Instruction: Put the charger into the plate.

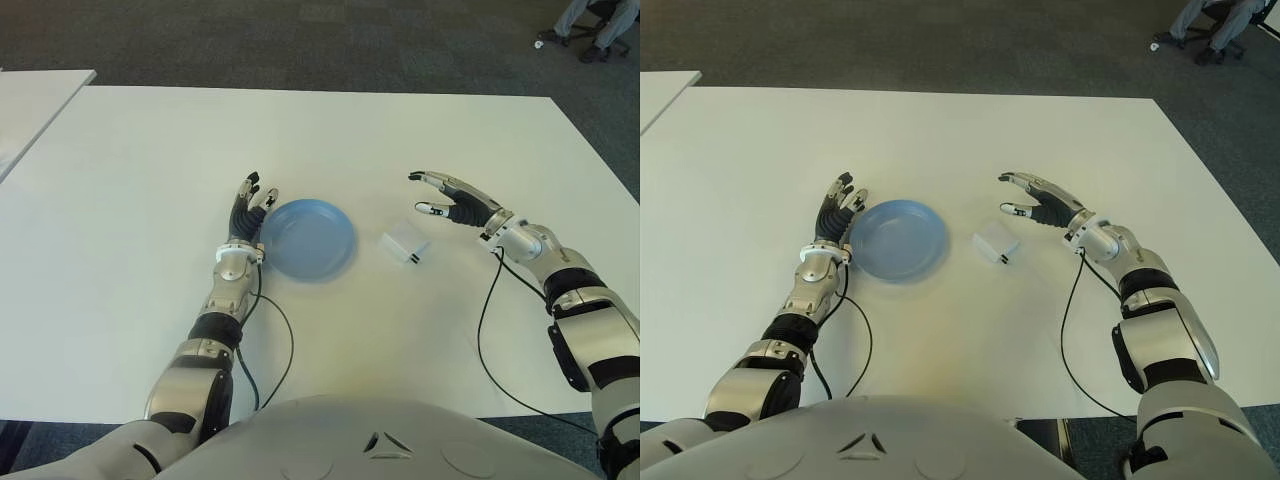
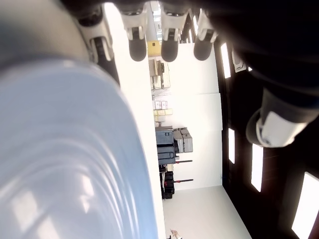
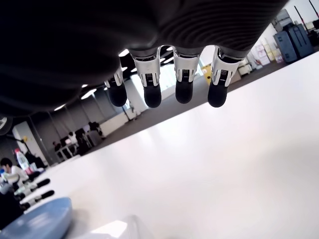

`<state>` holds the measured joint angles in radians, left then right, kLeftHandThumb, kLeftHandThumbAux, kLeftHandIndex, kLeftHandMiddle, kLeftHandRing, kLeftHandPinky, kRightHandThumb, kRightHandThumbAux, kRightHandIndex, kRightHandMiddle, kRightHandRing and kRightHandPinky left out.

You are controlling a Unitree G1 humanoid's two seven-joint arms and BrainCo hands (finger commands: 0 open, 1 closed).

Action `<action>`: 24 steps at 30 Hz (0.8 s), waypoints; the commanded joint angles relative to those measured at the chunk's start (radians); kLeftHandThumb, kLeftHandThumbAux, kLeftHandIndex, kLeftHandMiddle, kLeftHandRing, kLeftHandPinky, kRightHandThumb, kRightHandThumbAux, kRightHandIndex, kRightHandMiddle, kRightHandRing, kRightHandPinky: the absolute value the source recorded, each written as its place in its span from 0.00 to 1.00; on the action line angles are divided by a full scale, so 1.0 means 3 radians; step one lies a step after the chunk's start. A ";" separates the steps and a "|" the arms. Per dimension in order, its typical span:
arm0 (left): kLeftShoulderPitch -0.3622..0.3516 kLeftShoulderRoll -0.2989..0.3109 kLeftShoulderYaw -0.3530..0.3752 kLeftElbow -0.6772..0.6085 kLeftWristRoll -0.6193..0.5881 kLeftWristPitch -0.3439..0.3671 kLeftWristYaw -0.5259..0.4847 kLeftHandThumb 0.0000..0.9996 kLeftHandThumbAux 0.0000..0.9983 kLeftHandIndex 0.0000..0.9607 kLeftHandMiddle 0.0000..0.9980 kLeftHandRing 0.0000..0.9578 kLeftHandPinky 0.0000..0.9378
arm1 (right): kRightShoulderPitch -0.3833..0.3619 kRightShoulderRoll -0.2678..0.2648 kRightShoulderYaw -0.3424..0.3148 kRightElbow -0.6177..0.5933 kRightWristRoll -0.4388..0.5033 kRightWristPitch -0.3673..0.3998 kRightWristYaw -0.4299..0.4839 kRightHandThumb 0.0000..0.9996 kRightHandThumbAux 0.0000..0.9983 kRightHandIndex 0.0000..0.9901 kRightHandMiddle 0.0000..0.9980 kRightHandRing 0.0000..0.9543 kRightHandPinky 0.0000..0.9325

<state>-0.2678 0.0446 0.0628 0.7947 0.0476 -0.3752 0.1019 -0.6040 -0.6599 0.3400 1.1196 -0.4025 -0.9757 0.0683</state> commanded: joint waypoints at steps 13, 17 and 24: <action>0.0018 -0.0006 -0.0008 0.0289 -0.0016 0.0052 -0.0060 0.00 0.50 0.05 0.05 0.02 0.00 | 0.0382 0.0076 -0.0432 -0.0936 0.0379 0.0294 0.0336 0.37 0.16 0.00 0.00 0.00 0.00; 0.0008 -0.0007 -0.0001 0.0307 -0.0027 0.0049 -0.0074 0.00 0.50 0.04 0.05 0.01 0.00 | 0.0624 0.0158 -0.0484 -0.1328 0.0210 0.0622 0.0152 0.39 0.16 0.00 0.00 0.00 0.00; -0.0029 -0.0044 -0.0016 0.0361 -0.0004 0.0053 -0.0024 0.00 0.50 0.04 0.05 0.02 0.00 | 0.1169 0.0466 -0.0463 -0.1941 -0.0278 0.1323 -0.0450 0.41 0.14 0.00 0.00 0.00 0.00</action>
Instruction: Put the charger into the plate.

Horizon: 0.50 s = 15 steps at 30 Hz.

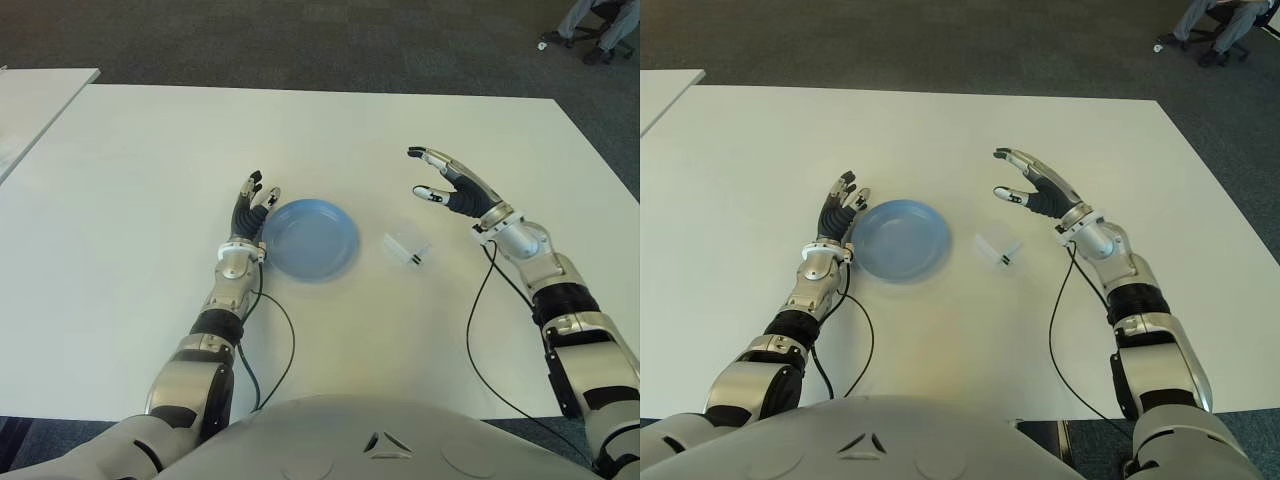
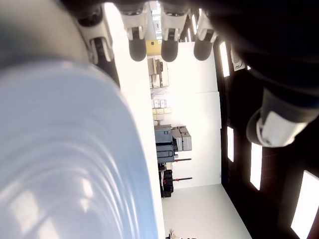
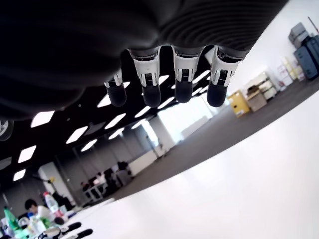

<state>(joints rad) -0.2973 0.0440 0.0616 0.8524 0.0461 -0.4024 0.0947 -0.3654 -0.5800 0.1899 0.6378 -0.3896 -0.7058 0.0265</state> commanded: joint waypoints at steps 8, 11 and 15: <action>0.0047 -0.0070 -0.0021 0.0150 0.0033 0.0153 0.0062 0.00 0.50 0.04 0.05 0.03 0.03 | 0.1084 0.0536 -0.0061 -0.1224 -0.0754 0.1302 -0.0790 0.38 0.13 0.00 0.00 0.00 0.00; 0.0044 -0.0073 -0.0026 0.0148 0.0041 0.0134 0.0074 0.00 0.50 0.04 0.06 0.04 0.03 | 0.1244 0.0627 -0.0062 -0.1365 -0.0839 0.1488 -0.0897 0.38 0.14 0.00 0.00 0.00 0.00; 0.0039 -0.0081 -0.0024 0.0162 0.0037 0.0103 0.0089 0.00 0.49 0.04 0.07 0.05 0.03 | 0.1311 0.0691 -0.0065 -0.1434 -0.0883 0.1645 -0.0959 0.38 0.15 0.00 0.00 0.00 0.00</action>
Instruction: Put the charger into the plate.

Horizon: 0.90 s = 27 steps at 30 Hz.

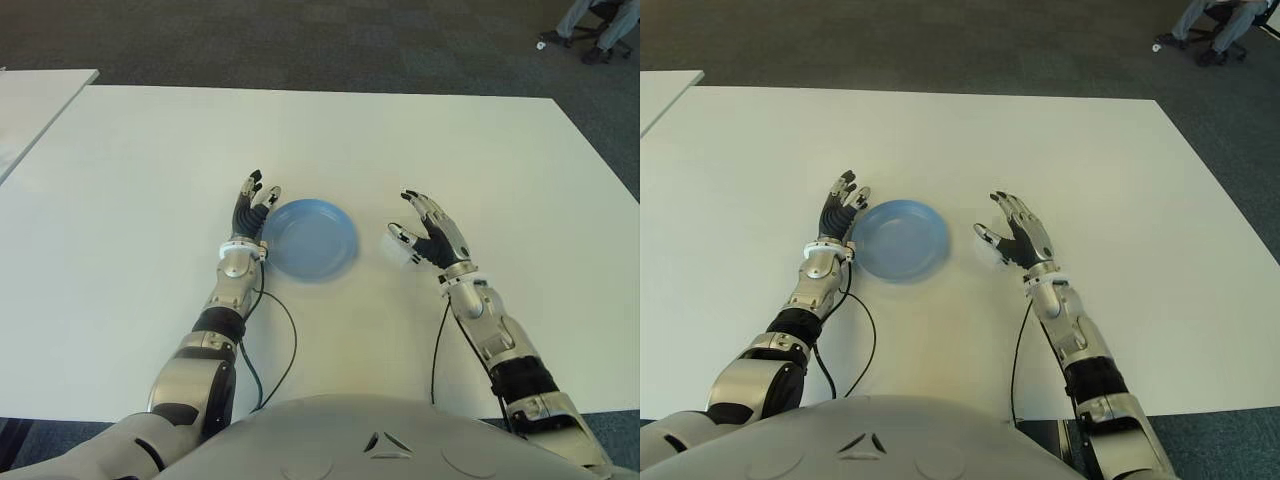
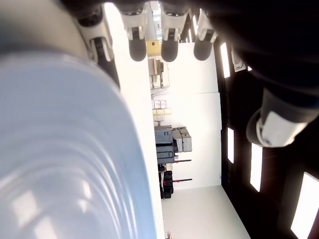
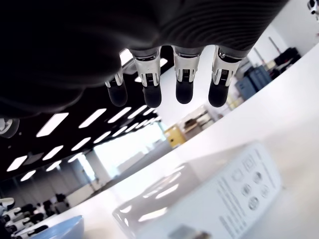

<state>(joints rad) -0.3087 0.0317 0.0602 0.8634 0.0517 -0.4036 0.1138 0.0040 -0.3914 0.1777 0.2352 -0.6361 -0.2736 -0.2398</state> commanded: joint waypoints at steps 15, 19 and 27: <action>0.0069 -0.0067 0.0013 0.0133 -0.0024 0.0064 0.0018 0.00 0.49 0.03 0.07 0.05 0.02 | 0.0401 0.0191 0.0149 -0.0129 -0.0413 0.0405 -0.0543 0.39 0.14 0.00 0.00 0.00 0.00; 0.0069 -0.0065 0.0017 0.0125 -0.0024 0.0069 0.0017 0.00 0.49 0.03 0.07 0.05 0.02 | 0.0406 0.0237 0.0167 -0.0083 -0.0402 0.0445 -0.0591 0.38 0.14 0.00 0.00 0.00 0.00; 0.0081 -0.0051 0.0011 0.0112 -0.0018 0.0066 -0.0005 0.00 0.49 0.01 0.08 0.04 0.00 | 0.0422 0.0266 0.0206 -0.0060 -0.0386 0.0452 -0.0616 0.37 0.14 0.00 0.00 0.00 0.00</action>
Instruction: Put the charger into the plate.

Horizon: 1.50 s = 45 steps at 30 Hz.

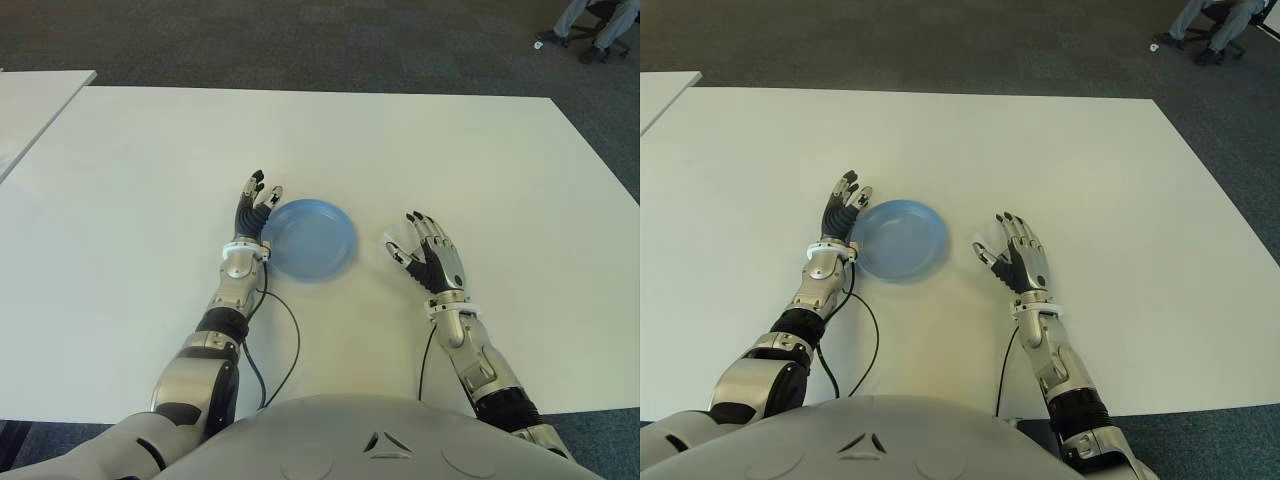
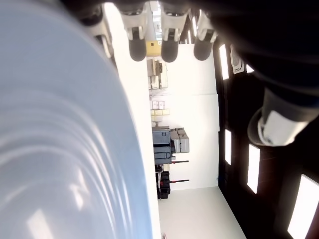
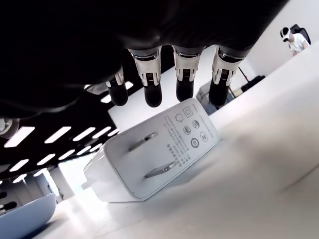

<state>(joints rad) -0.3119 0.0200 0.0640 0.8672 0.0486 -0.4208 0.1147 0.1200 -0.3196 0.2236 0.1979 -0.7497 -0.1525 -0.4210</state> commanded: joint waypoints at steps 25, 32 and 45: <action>0.0135 0.0026 -0.0026 0.0062 0.0011 0.0125 -0.0035 0.00 0.48 0.00 0.08 0.04 0.00 | -0.0029 -0.0036 0.0183 0.0162 -0.0041 0.0146 0.0066 0.31 0.15 0.00 0.00 0.00 0.00; 0.0145 0.0031 -0.0037 0.0048 0.0019 0.0122 -0.0040 0.00 0.48 0.00 0.08 0.04 0.00 | -0.0244 -0.0039 0.0196 0.0547 -0.0007 0.0183 0.0058 0.31 0.14 0.00 0.00 0.00 0.00; 0.0141 0.0050 -0.0043 0.0099 0.0020 0.0068 -0.0075 0.00 0.48 0.00 0.08 0.04 0.00 | -0.0435 0.0021 0.0265 0.0750 -0.0065 0.0299 -0.0148 0.32 0.13 0.00 0.00 0.00 0.00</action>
<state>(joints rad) -0.2995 0.0300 0.0584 0.8635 0.0504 -0.4312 0.1096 -0.0255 -0.3242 0.2848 0.3610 -0.7511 -0.1095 -0.4659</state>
